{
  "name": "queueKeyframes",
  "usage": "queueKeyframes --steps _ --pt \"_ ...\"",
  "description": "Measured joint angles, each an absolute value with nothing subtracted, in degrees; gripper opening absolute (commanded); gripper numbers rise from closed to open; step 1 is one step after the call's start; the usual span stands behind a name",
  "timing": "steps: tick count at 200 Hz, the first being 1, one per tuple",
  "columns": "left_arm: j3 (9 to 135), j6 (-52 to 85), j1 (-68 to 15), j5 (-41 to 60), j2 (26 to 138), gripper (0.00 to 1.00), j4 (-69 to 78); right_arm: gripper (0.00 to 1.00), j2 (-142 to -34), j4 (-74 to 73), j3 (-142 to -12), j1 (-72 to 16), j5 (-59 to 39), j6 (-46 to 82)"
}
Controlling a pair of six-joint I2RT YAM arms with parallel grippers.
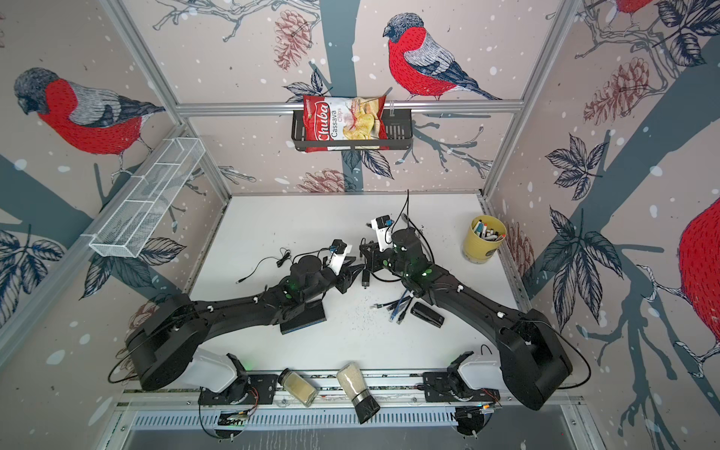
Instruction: Insert the plug into the switch port
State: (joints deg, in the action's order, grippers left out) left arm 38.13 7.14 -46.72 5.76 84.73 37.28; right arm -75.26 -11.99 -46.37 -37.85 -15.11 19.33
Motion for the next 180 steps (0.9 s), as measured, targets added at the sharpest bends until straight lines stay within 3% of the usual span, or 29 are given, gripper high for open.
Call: queueKeyframes --steps 78,180 --pt "38.2 7.1 -46.7 5.5 85.4 0.34 40.5 0.0 -74.3 -12.2 -45.9 -38.3 -15.3 19.0" --pt "37.8 7.1 -46.7 4.3 86.2 0.04 43.0 0.0 -74.1 -12.8 -45.7 -38.5 -15.4 18.1"
